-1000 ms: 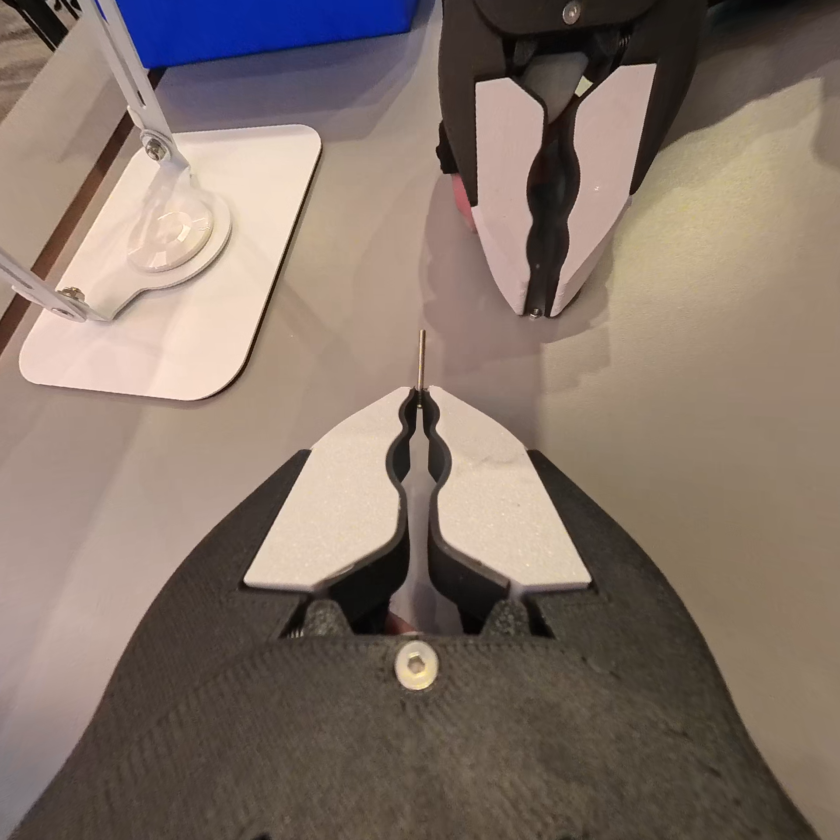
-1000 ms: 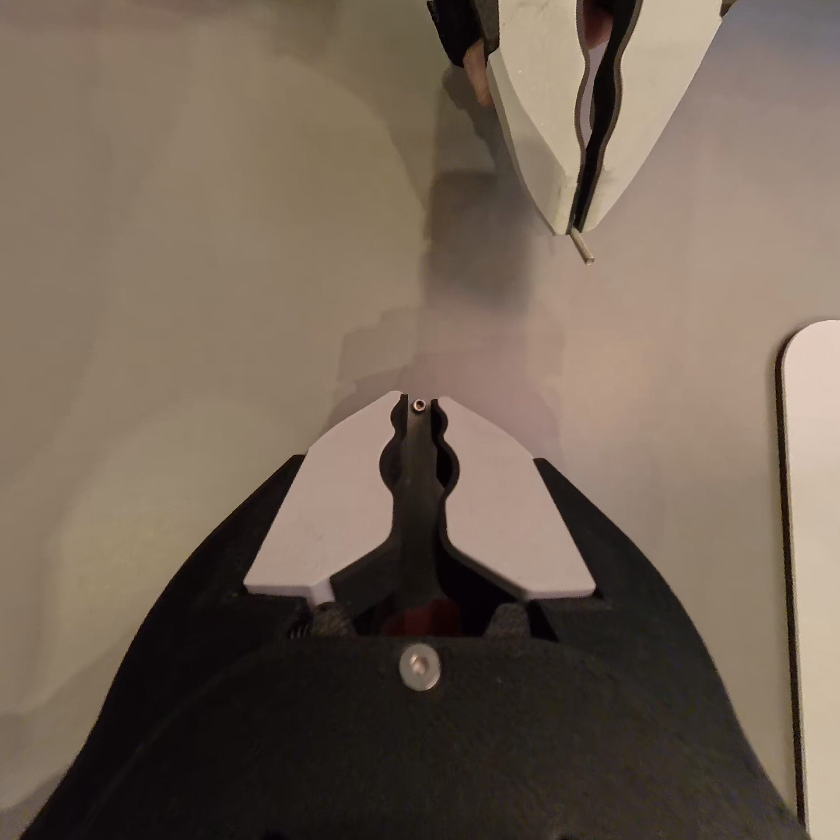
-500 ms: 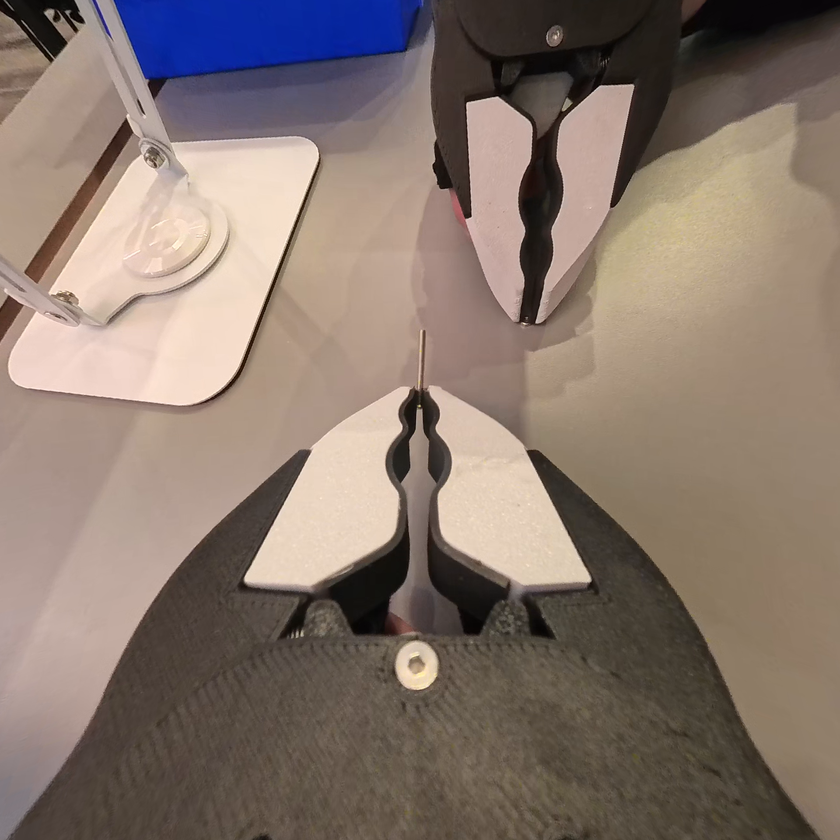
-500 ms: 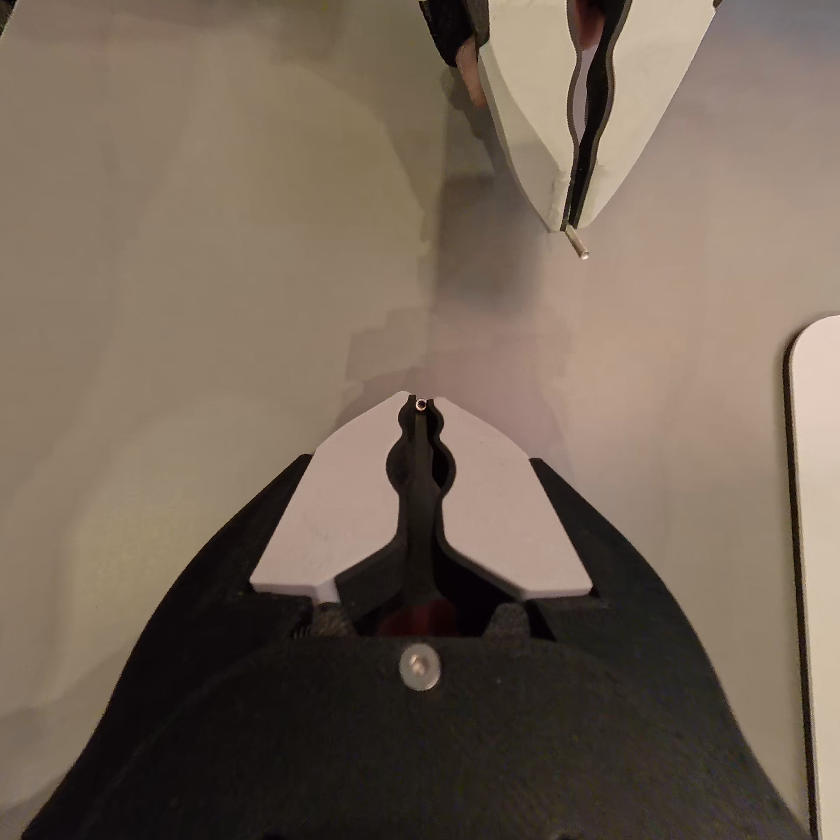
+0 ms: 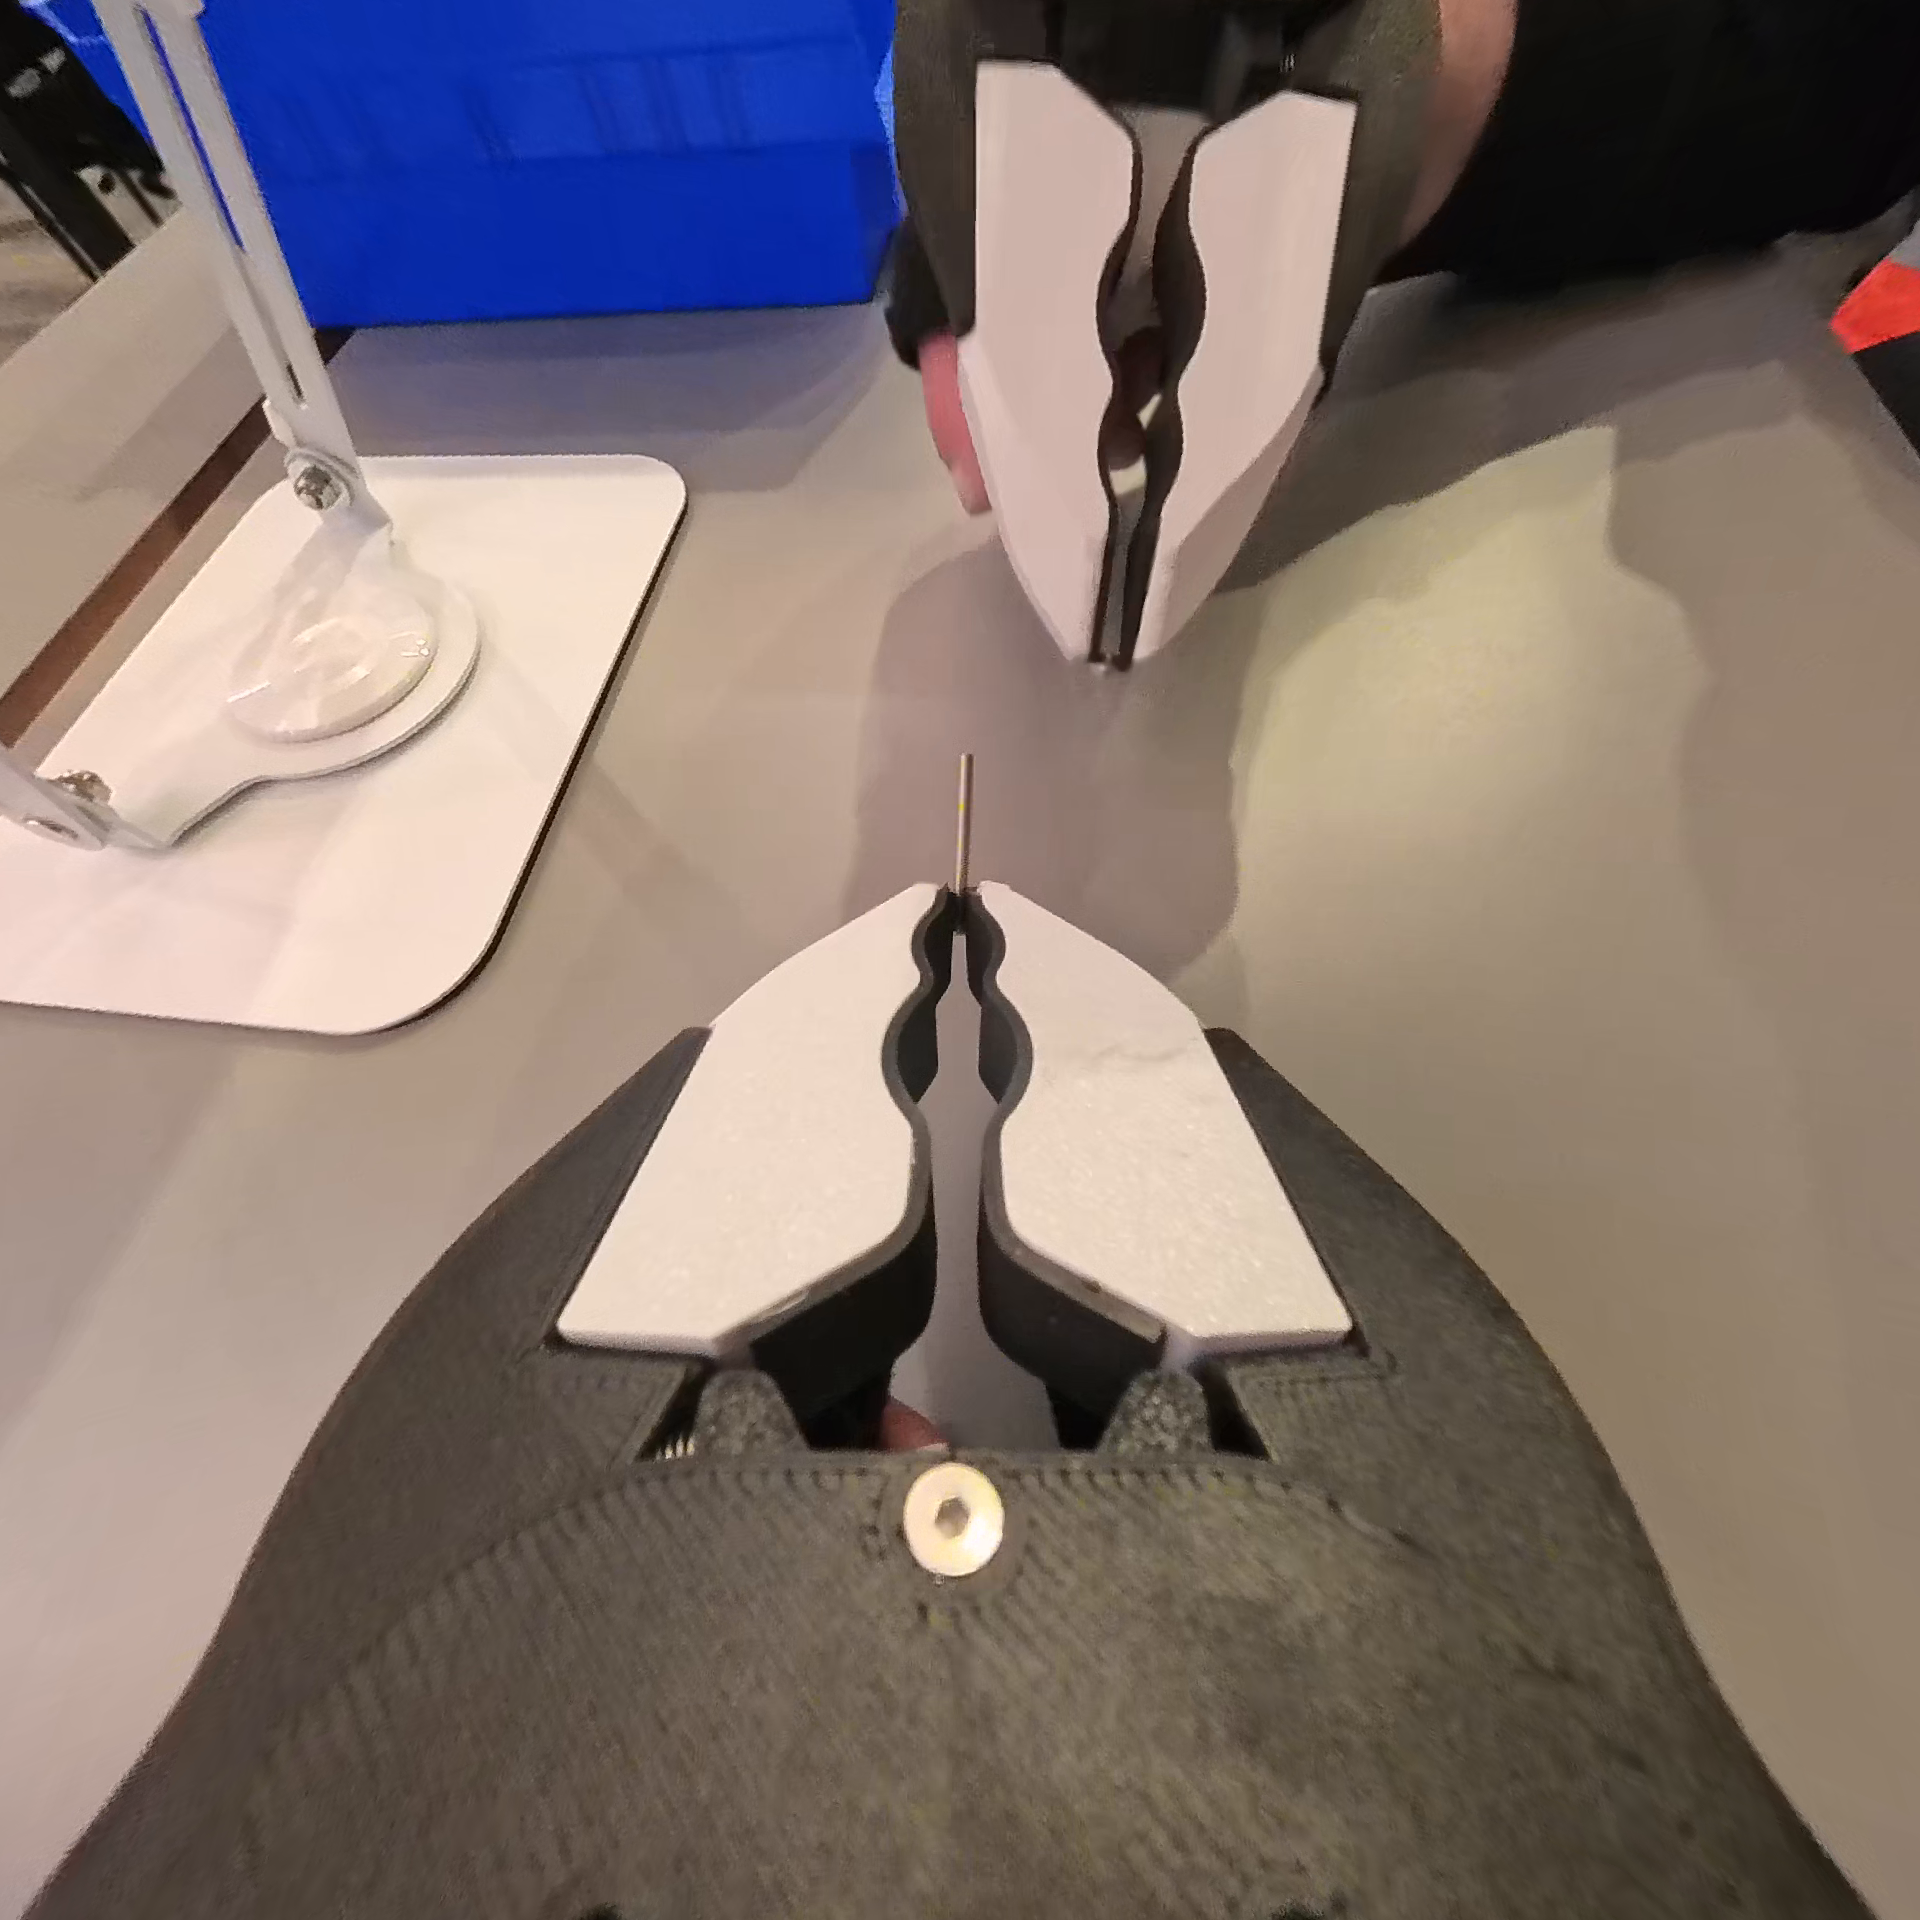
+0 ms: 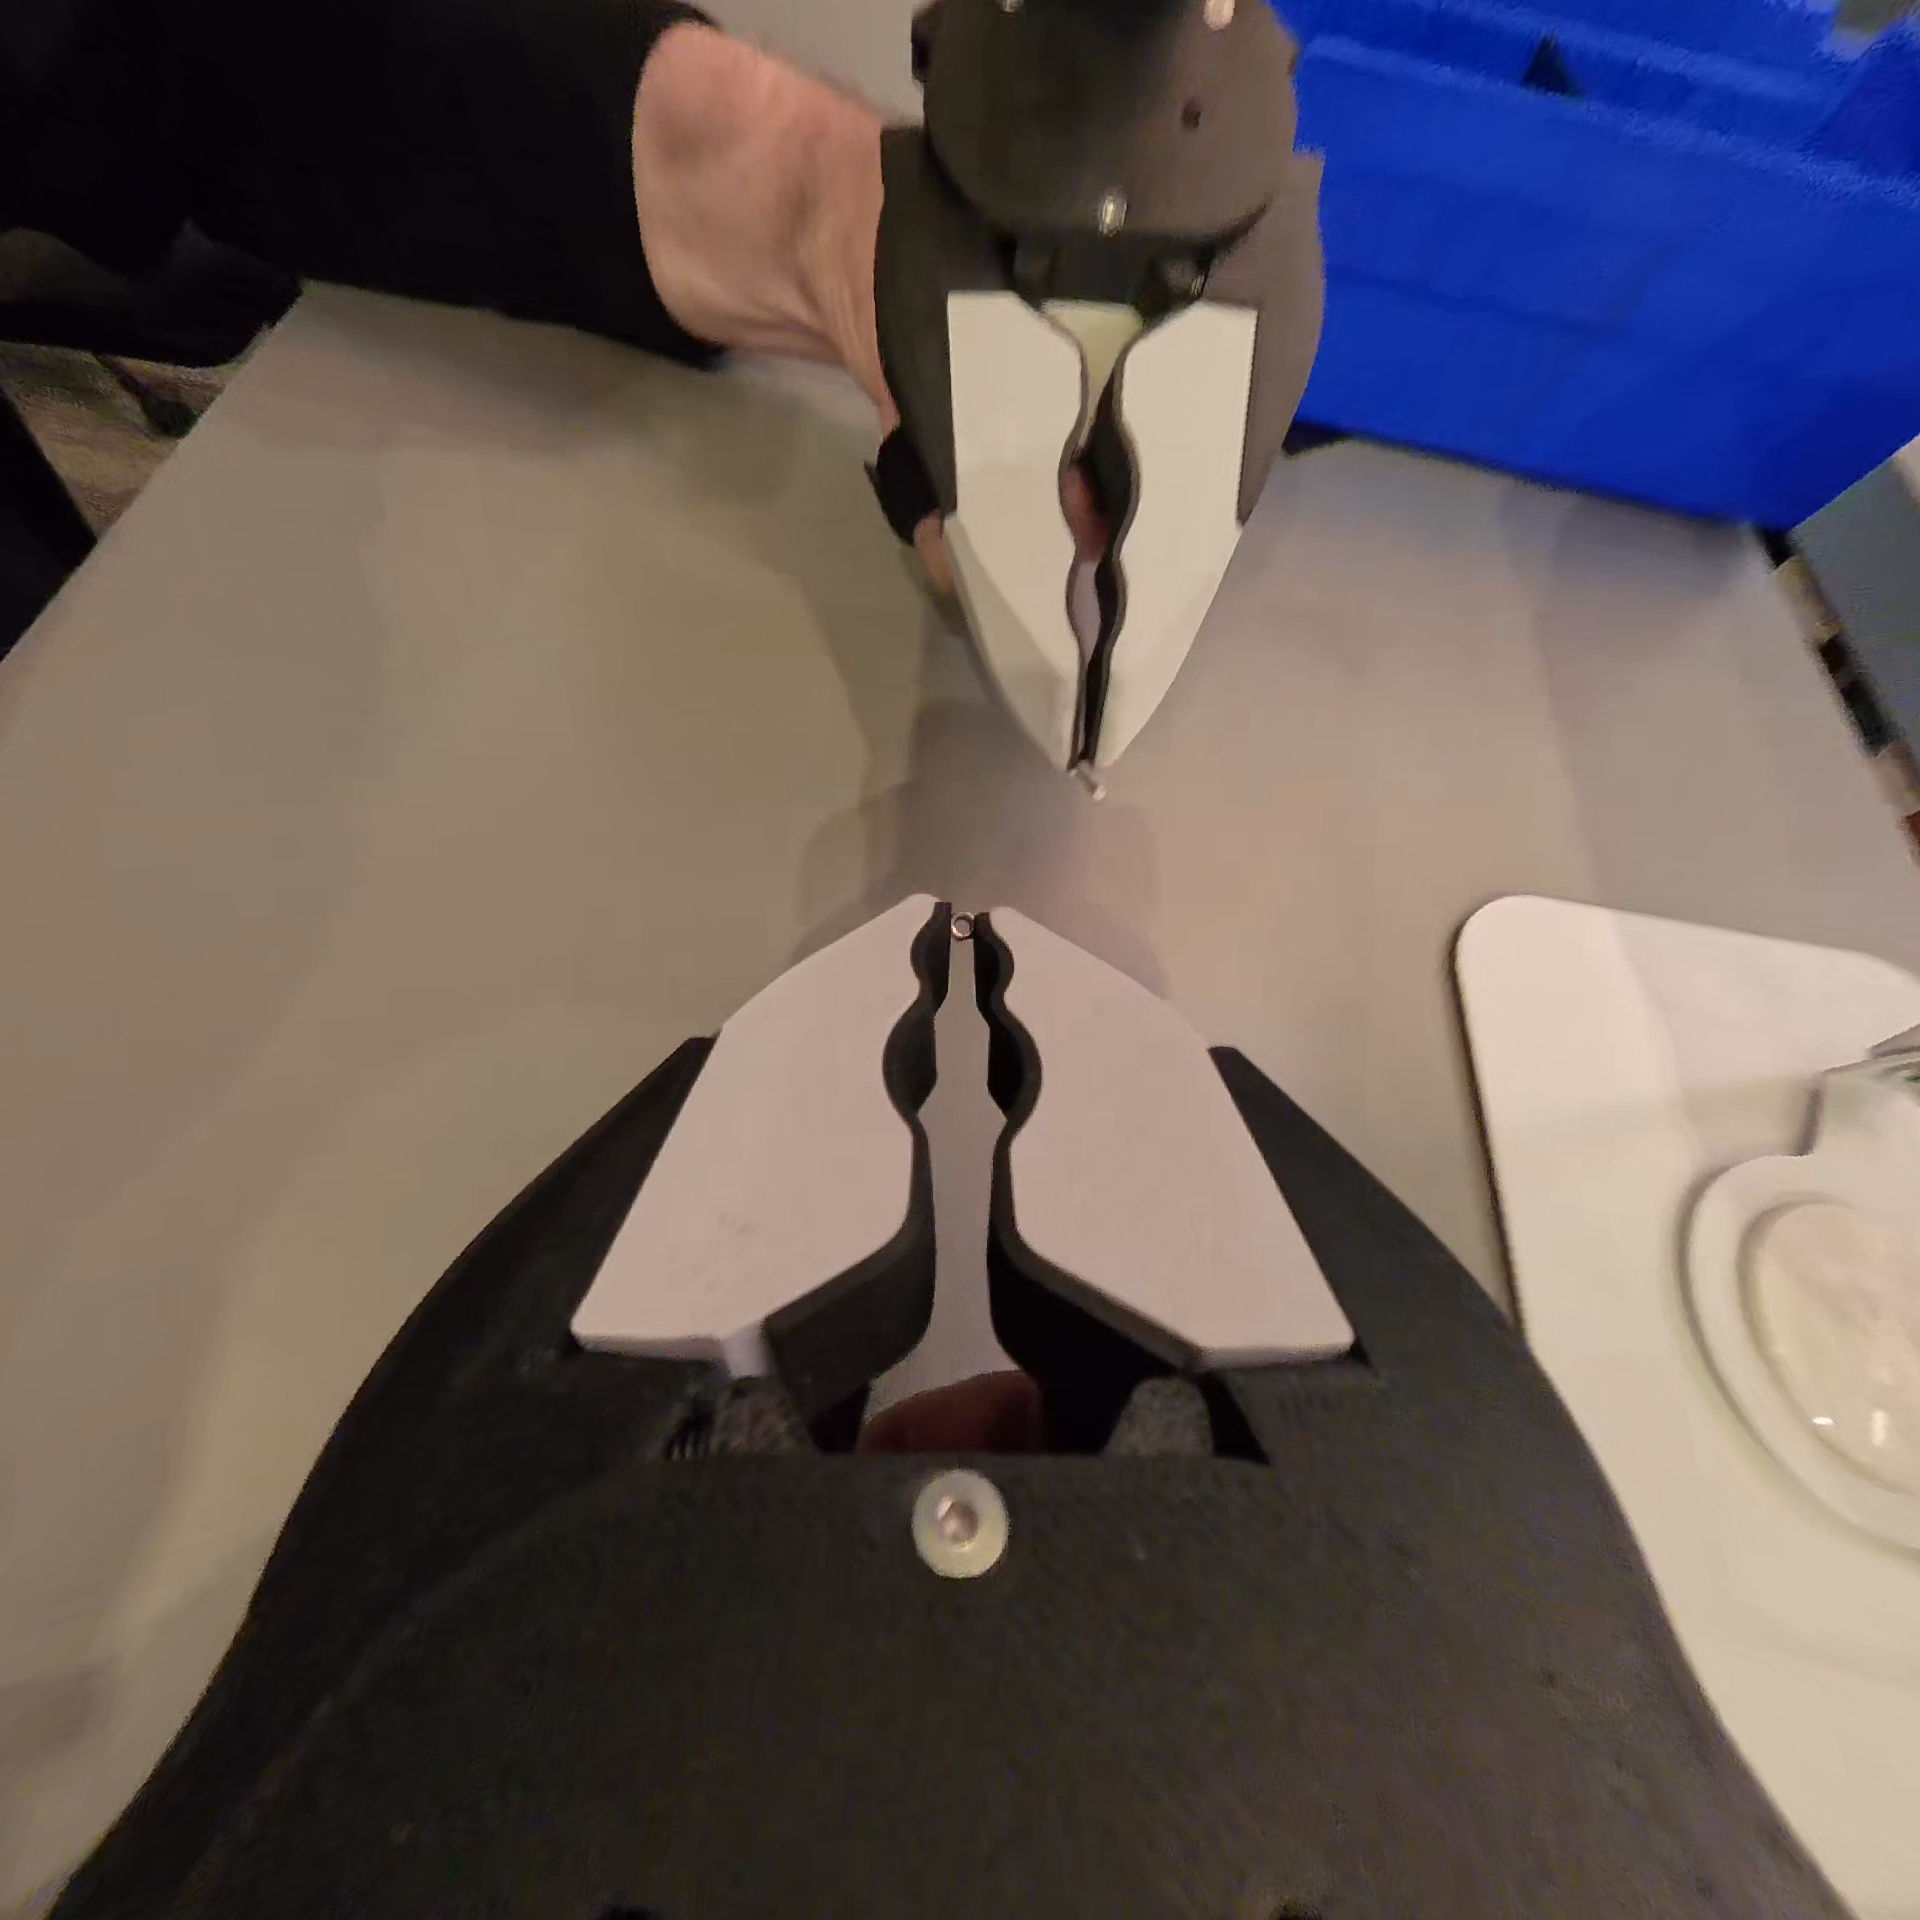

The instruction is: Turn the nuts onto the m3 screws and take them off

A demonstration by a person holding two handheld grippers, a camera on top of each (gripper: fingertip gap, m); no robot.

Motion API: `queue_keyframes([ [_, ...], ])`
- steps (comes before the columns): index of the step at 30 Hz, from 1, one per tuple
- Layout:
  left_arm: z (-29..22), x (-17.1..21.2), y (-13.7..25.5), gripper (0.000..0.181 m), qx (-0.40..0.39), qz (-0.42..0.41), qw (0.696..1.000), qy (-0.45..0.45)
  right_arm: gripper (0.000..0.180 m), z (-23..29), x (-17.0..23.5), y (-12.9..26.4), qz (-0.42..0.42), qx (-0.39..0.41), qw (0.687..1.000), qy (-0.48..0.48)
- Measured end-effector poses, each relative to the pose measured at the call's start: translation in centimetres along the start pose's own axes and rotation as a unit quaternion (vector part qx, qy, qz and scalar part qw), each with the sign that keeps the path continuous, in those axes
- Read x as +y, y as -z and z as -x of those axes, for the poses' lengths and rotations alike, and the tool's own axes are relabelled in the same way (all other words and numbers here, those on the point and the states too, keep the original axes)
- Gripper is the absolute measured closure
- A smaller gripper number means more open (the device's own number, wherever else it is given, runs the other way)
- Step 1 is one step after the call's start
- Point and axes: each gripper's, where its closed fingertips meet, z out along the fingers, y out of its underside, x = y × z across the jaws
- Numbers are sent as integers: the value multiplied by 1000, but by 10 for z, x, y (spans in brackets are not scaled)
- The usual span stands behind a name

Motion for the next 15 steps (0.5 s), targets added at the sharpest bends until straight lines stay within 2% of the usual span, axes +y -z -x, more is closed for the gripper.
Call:
queue_keyframes([
  [1,-2,-1,-1,179,4,-2,1000,0,175,0,-5,3,-7,7,1000,11],
  [9,-16,-19,-4,179,45,-42,998,15,175,-3,-26,17,-49,43,997,50],
  [15,-25,-35,-5,179,72,-80,994,28,175,-2,-35,21,-83,43,995,39],
])
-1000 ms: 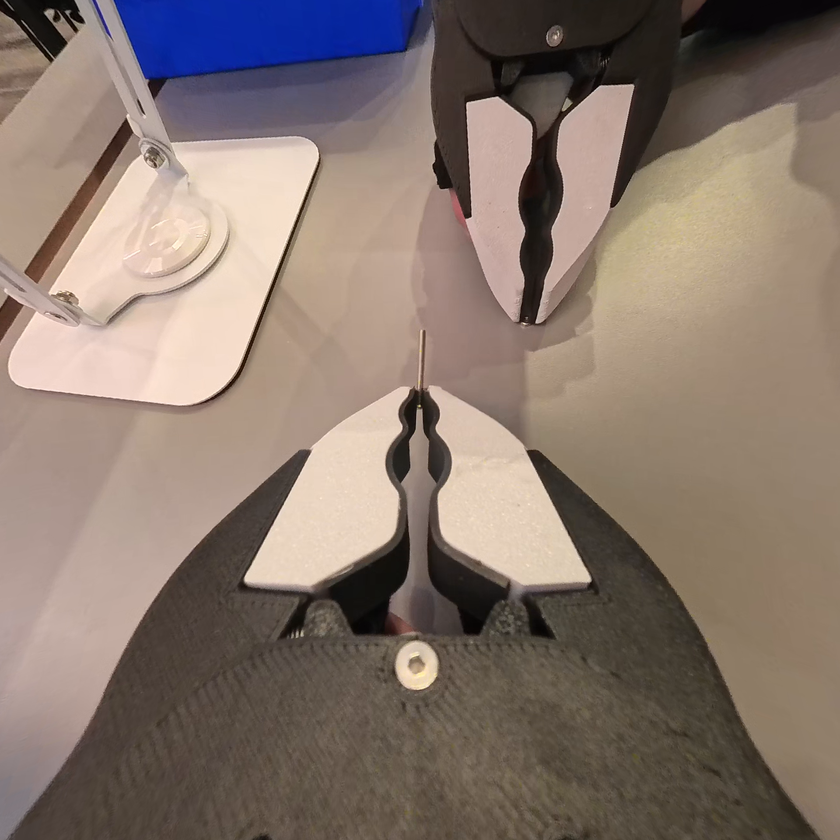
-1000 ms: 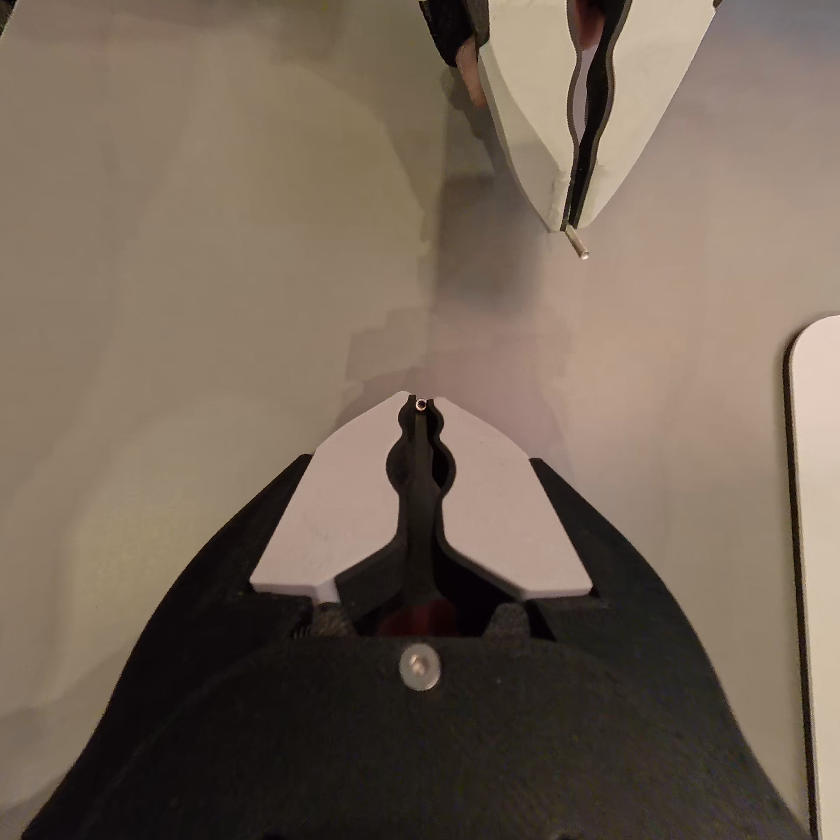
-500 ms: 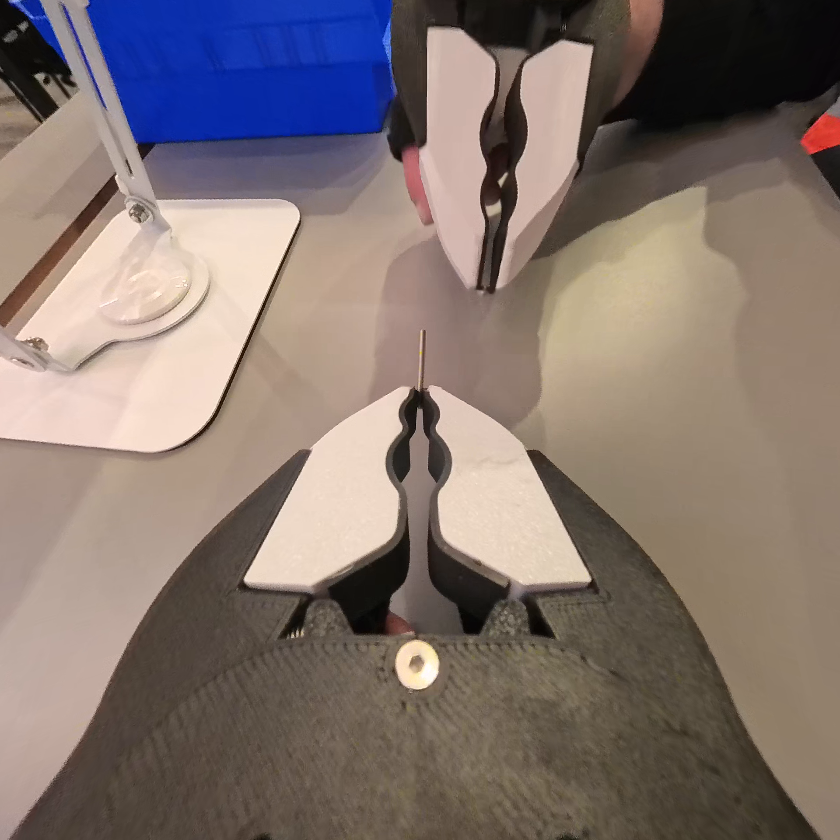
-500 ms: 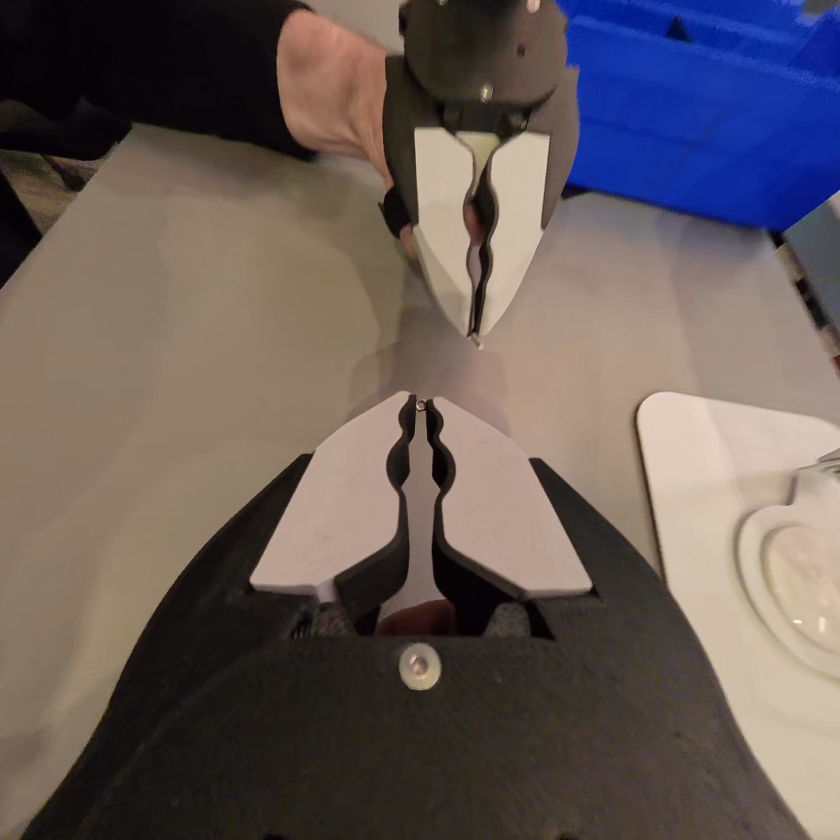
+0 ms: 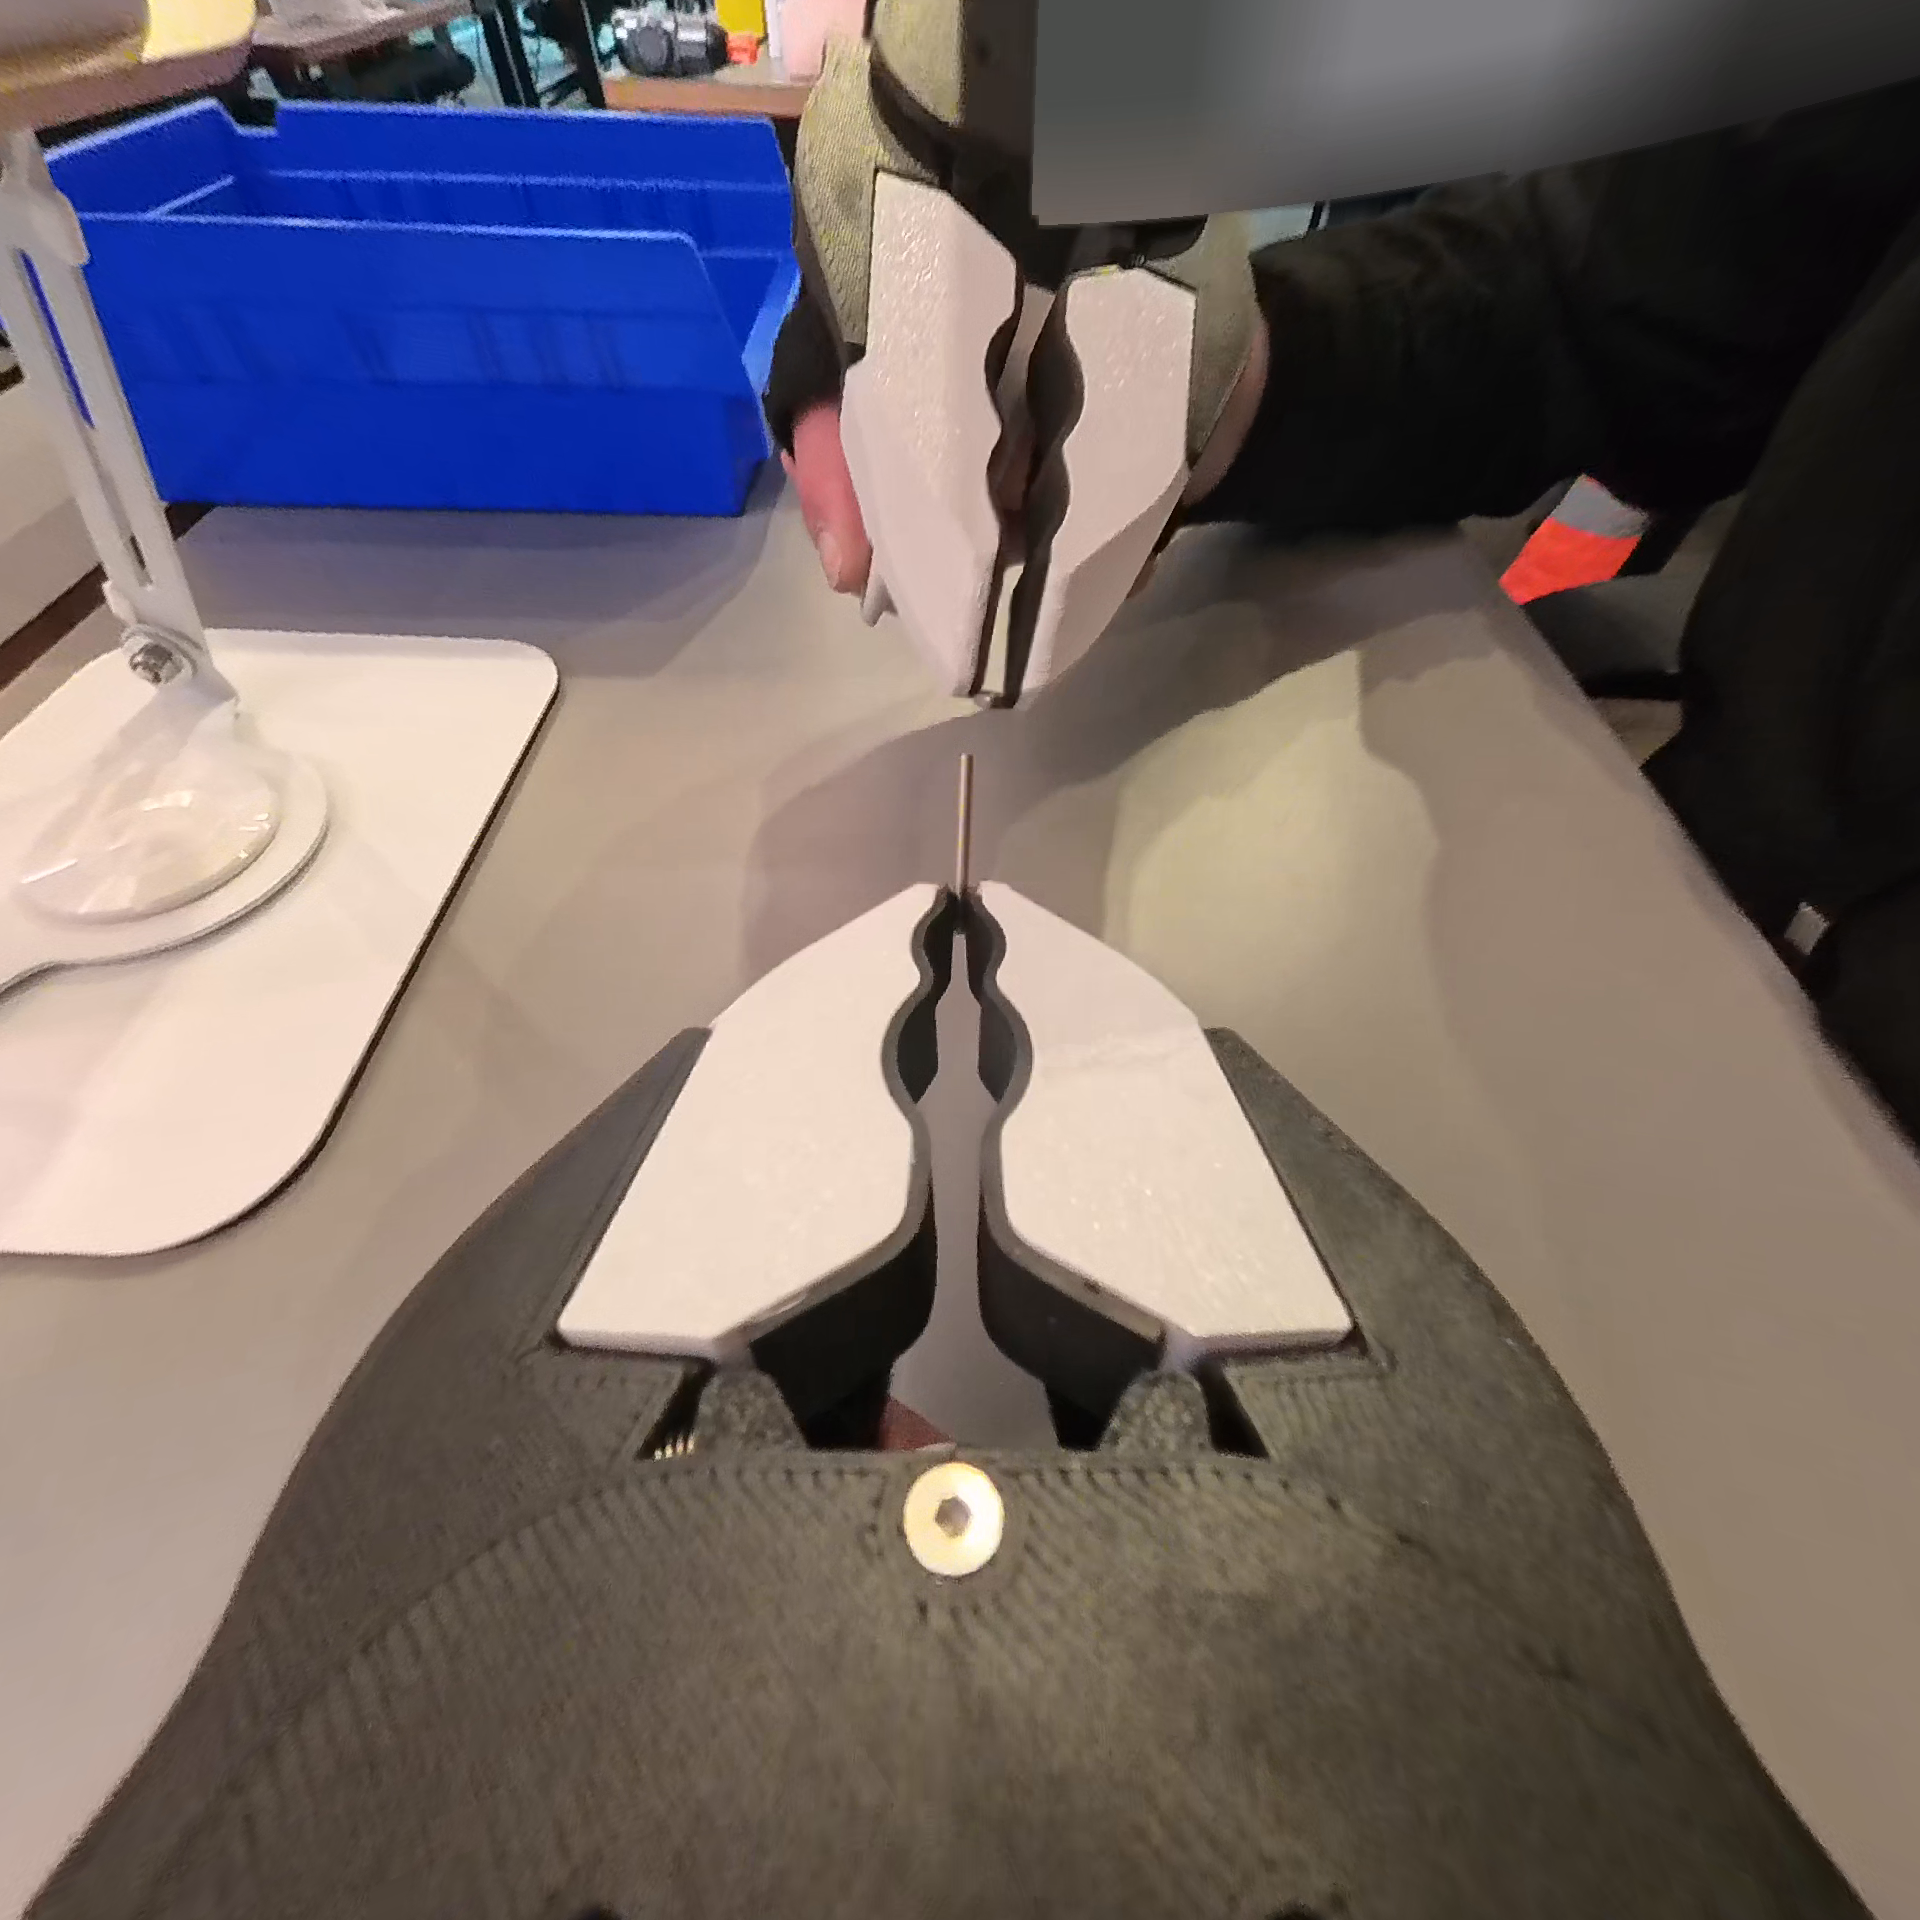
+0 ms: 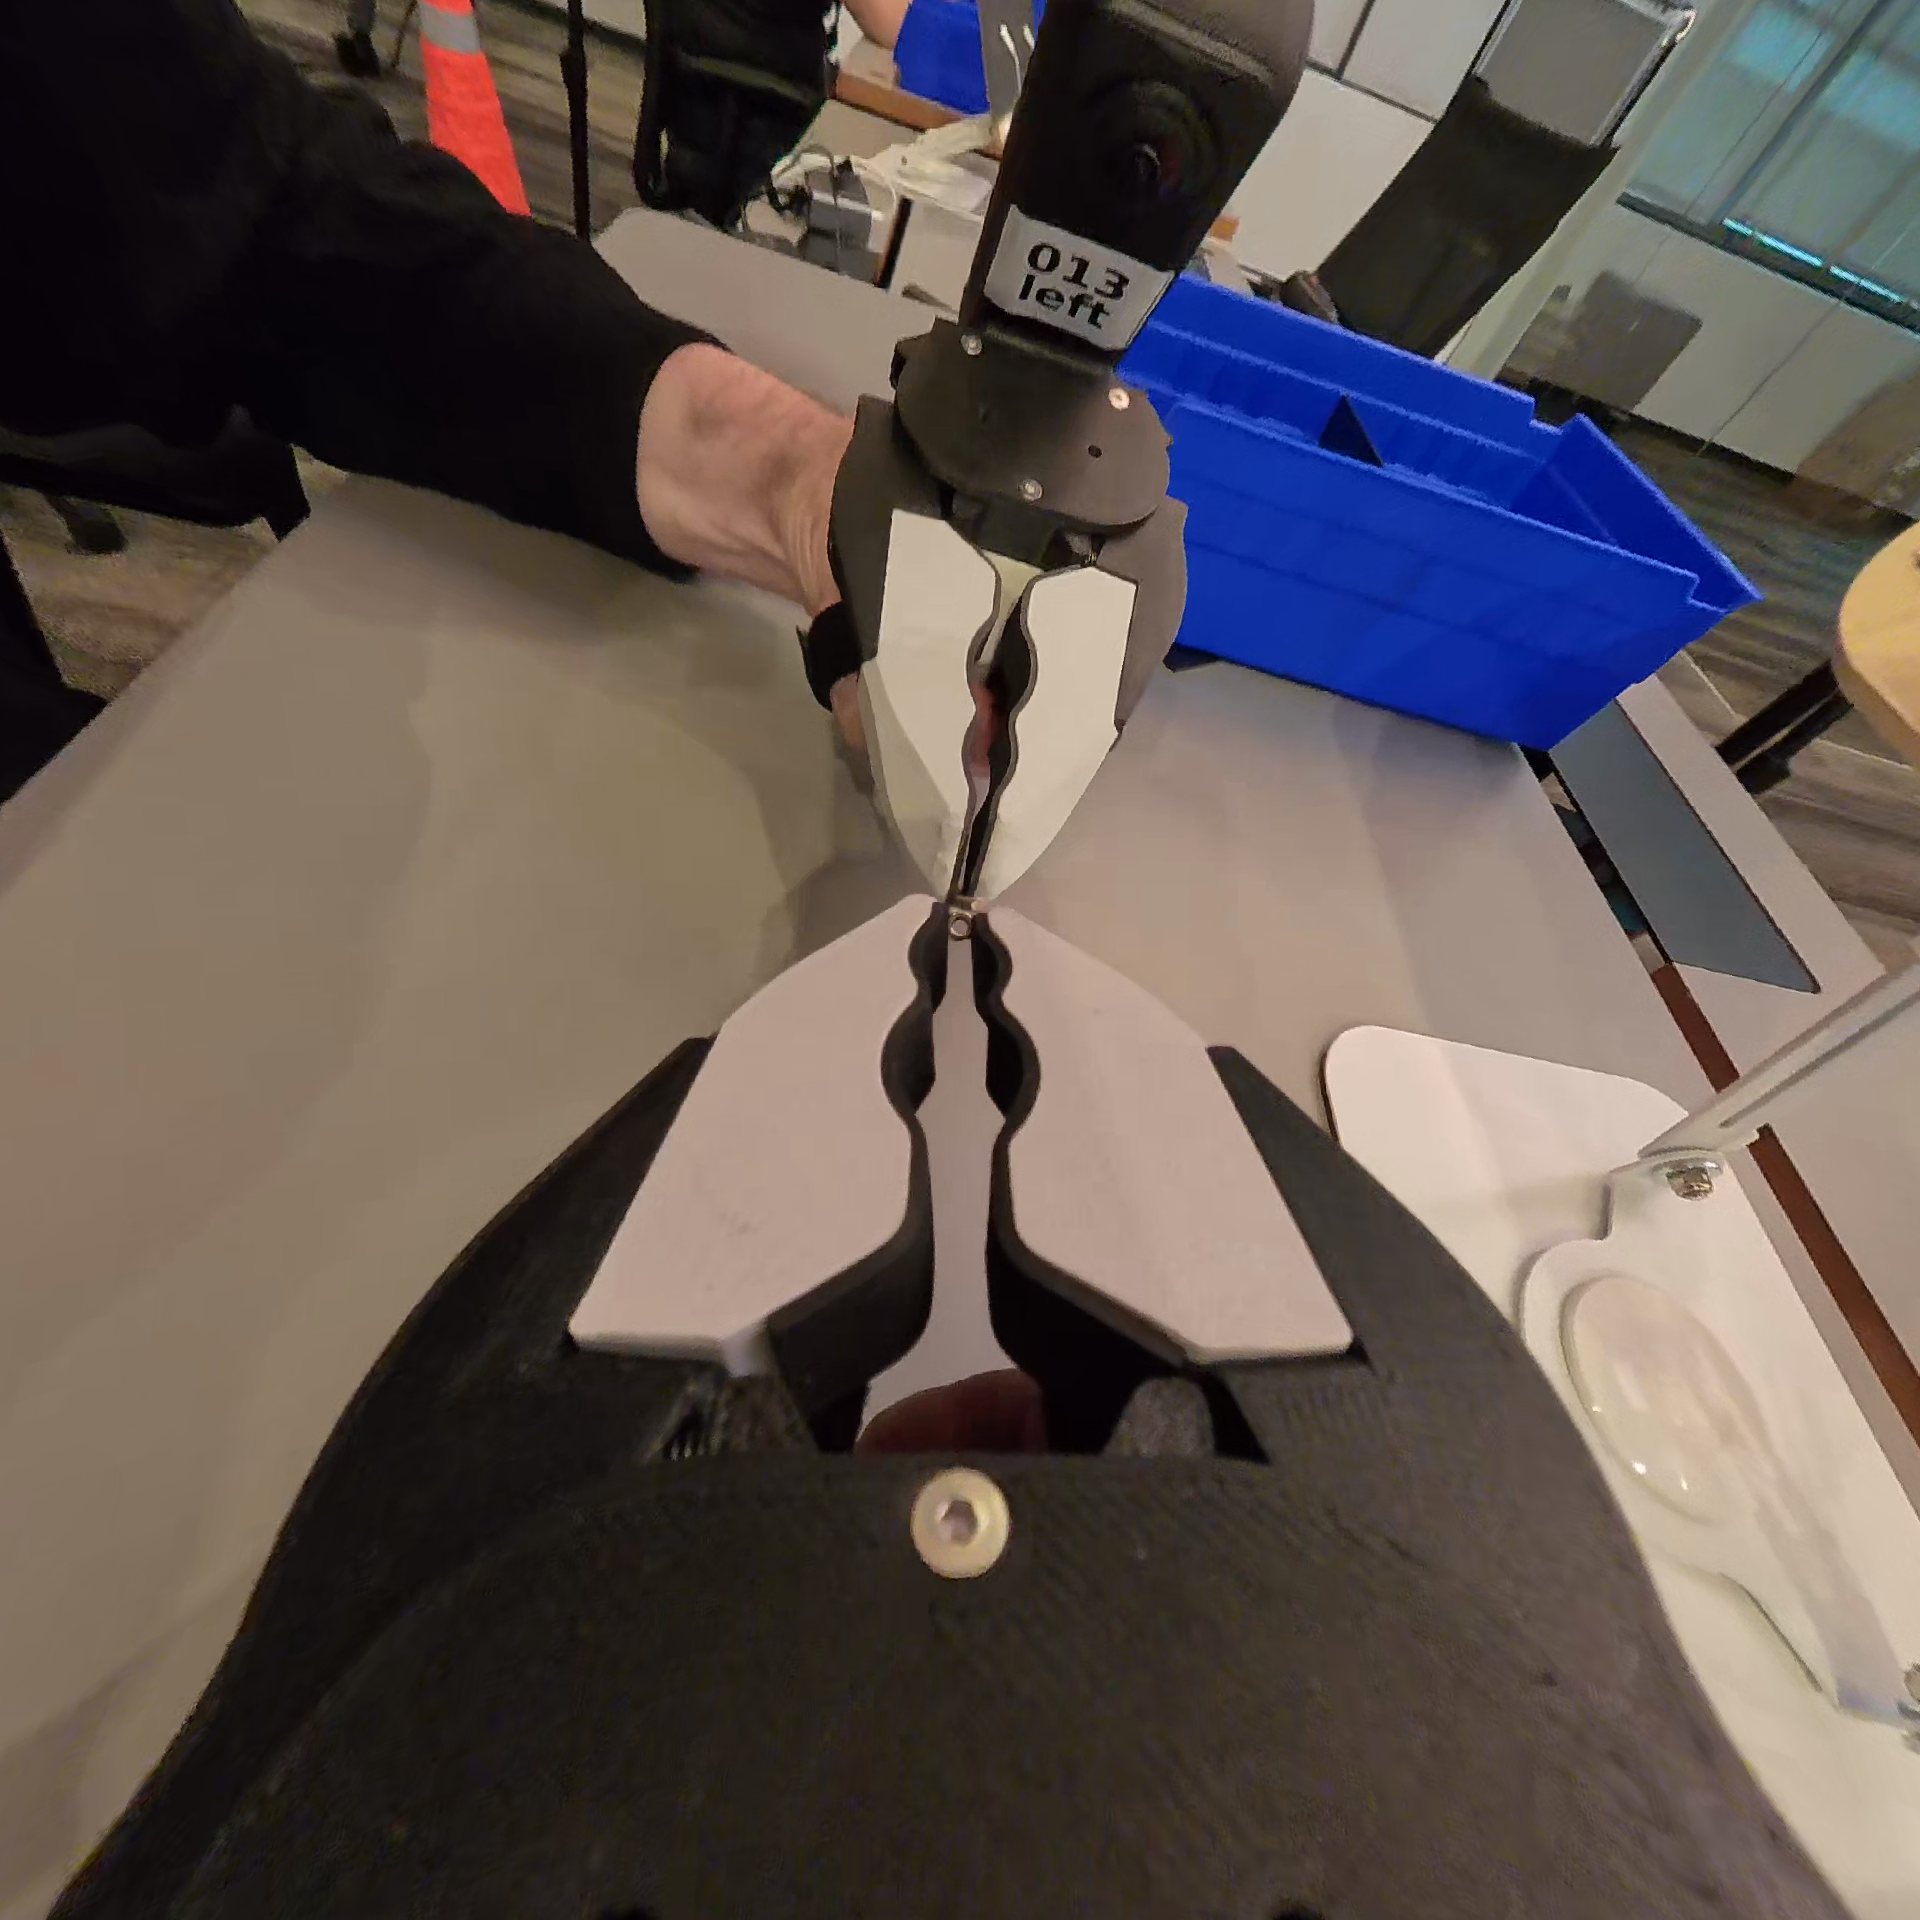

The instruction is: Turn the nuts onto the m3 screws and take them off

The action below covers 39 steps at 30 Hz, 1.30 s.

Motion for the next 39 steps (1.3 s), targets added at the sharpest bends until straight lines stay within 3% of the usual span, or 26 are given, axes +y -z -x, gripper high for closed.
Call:
queue_keyframes([
  [24,-7,-7,-6,179,21,-17,1000,0,175,3,-2,0,-16,-7,1000,-4],
  [39,-1,-18,-5,179,-19,-34,999,-28,175,-4,-8,5,-38,11,999,-16],
])
